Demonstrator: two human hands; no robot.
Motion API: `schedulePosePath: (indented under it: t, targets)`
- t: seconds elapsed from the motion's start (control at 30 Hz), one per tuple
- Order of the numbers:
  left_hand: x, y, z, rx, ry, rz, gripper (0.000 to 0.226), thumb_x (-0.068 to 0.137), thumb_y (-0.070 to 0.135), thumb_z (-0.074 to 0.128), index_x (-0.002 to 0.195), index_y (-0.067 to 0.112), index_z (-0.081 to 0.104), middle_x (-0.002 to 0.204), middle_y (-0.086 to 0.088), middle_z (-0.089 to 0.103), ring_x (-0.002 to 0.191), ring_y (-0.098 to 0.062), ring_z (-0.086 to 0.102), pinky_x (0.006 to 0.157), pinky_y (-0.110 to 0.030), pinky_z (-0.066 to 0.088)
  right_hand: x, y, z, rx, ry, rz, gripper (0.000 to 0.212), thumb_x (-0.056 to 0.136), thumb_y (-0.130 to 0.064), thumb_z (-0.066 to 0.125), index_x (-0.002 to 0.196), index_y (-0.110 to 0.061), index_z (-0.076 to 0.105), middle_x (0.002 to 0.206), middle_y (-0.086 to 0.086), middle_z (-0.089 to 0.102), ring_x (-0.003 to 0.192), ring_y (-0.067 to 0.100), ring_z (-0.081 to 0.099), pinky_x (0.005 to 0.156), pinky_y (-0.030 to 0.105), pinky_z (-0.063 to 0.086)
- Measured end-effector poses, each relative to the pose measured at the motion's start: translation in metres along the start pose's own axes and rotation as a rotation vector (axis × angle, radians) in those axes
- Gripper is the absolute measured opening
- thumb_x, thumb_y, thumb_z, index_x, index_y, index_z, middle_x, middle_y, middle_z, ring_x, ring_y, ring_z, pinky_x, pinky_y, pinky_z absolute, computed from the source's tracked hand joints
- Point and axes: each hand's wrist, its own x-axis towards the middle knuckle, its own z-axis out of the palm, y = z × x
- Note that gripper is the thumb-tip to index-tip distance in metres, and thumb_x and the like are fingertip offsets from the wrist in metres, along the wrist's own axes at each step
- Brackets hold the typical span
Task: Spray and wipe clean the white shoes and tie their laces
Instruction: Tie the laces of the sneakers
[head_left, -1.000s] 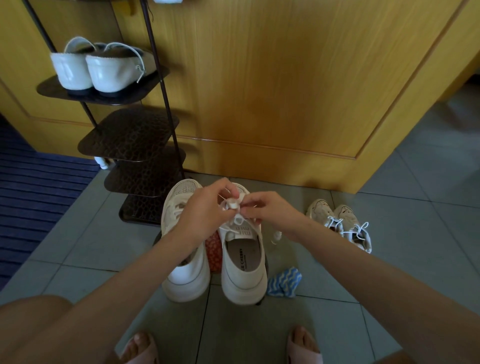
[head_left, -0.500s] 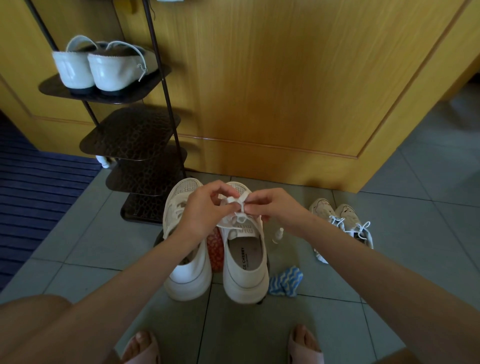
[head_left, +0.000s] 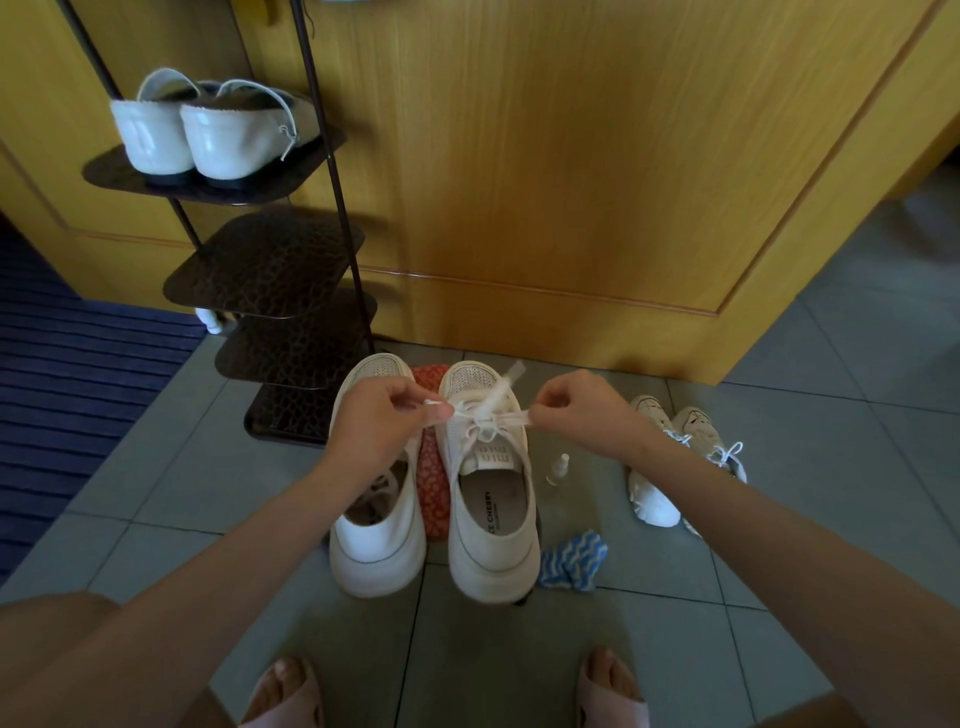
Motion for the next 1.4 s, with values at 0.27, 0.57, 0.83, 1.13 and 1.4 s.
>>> schedulePosePath:
  t: [0.27, 0.57, 0.83, 1.13, 1.4]
  targets:
    - [-0.008, -0.002, -0.001, -0.137, -0.03, -0.099, 0.007, 0.087, 0.006, 0.062, 0.08, 0.005, 0.06, 0.075, -0.014, 0.068, 0.054, -0.015, 0.067, 0.045, -0.024, 0.054, 0.0, 0.008, 0.002, -0.127, -0.057, -0.056, 0.017, 0.088, -0.027, 0.06, 0.075, -0.017, 0.064, 0.065, -0.003, 0.058, 0.058, 0.012, 0.049, 0.056, 0.027, 0.039]
    - [-0.012, 0.004, -0.003, 0.083, 0.026, -0.031, 0.007, 0.086, 0.01, 0.064, 0.08, 0.008, 0.064, 0.067, -0.007, 0.071, 0.053, -0.013, 0.068, 0.037, -0.017, 0.044, -0.001, 0.015, -0.004, -0.216, -0.069, -0.101, 0.017, 0.089, -0.032, 0.061, 0.084, -0.018, 0.07, 0.068, -0.01, 0.06, 0.059, 0.003, 0.049, 0.056, 0.023, 0.037]
    - [-0.011, 0.004, -0.007, 0.163, 0.036, -0.006, 0.009, 0.084, 0.009, 0.067, 0.075, 0.008, 0.064, 0.063, -0.005, 0.069, 0.046, -0.011, 0.065, 0.038, -0.009, 0.038, -0.004, 0.012, -0.006, -0.301, -0.067, -0.108, 0.018, 0.088, -0.036, 0.059, 0.083, -0.021, 0.068, 0.072, -0.01, 0.061, 0.061, 0.004, 0.05, 0.053, 0.022, 0.036]
    - [-0.012, 0.017, -0.025, 0.076, -0.103, -0.02, 0.016, 0.076, 0.016, 0.075, 0.09, 0.016, 0.066, 0.081, 0.002, 0.07, 0.049, -0.011, 0.066, 0.034, -0.014, 0.037, -0.008, -0.002, -0.013, -0.088, -0.048, -0.114, 0.018, 0.089, -0.03, 0.061, 0.101, -0.019, 0.069, 0.084, -0.014, 0.06, 0.065, -0.008, 0.051, 0.057, 0.009, 0.037]
    - [-0.005, 0.001, -0.075, 0.366, -0.01, 0.088, 0.019, 0.079, 0.007, 0.07, 0.074, 0.025, 0.069, 0.08, 0.008, 0.069, 0.075, -0.013, 0.067, 0.07, -0.031, 0.057, -0.006, -0.062, 0.027, 0.058, -0.041, -0.427, 0.012, 0.087, -0.014, 0.064, 0.093, -0.023, 0.07, 0.088, -0.008, 0.059, 0.078, 0.001, 0.049, 0.07, 0.014, 0.043]
